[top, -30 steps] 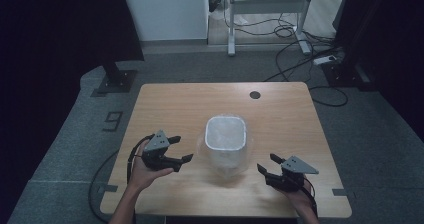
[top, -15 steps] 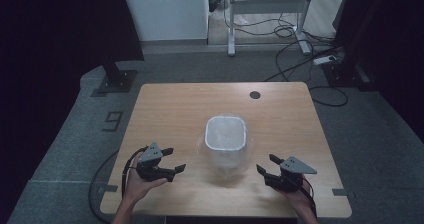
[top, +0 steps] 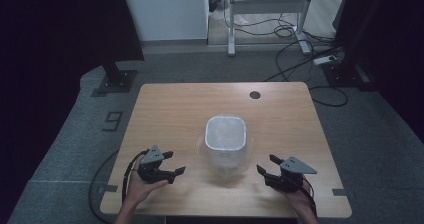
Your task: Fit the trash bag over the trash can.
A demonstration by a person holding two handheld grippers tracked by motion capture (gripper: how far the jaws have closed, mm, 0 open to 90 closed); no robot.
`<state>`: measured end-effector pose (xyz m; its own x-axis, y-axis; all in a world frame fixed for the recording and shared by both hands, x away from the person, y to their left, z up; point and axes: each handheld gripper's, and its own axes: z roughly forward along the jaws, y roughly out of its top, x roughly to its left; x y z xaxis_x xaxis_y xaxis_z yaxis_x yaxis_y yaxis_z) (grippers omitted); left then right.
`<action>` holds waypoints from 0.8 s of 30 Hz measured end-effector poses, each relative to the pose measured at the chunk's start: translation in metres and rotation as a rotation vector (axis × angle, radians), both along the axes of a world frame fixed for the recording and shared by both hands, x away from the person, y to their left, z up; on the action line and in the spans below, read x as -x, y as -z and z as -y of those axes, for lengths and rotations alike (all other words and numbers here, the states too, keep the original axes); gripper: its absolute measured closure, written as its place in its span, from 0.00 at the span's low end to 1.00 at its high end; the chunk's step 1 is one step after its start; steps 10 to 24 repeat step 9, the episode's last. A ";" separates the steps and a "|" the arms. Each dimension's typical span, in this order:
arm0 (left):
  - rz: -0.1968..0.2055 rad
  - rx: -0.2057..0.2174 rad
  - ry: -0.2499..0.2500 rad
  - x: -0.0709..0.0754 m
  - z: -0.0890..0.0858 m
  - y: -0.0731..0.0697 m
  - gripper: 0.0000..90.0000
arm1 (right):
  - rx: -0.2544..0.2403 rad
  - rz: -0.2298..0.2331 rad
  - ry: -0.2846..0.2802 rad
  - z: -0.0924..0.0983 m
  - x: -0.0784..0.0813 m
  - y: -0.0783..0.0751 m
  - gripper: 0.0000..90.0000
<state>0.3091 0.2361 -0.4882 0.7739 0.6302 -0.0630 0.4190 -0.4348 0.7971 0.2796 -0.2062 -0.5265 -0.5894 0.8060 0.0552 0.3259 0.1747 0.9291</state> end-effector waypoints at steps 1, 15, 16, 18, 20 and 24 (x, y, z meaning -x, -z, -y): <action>0.000 -0.002 0.000 0.000 0.000 0.000 0.24 | 0.001 0.000 0.000 0.000 0.000 0.000 0.38; -0.001 -0.008 -0.002 0.000 -0.001 0.000 0.24 | -0.001 0.007 0.005 0.001 0.000 -0.001 0.38; -0.001 -0.008 -0.002 0.000 -0.001 0.000 0.24 | -0.001 0.007 0.005 0.001 0.000 -0.001 0.38; -0.001 -0.008 -0.002 0.000 -0.001 0.000 0.24 | -0.001 0.007 0.005 0.001 0.000 -0.001 0.38; -0.001 -0.008 -0.002 0.000 -0.001 0.000 0.24 | -0.001 0.007 0.005 0.001 0.000 -0.001 0.38; -0.001 -0.008 -0.002 0.000 -0.001 0.000 0.24 | -0.001 0.007 0.005 0.001 0.000 -0.001 0.38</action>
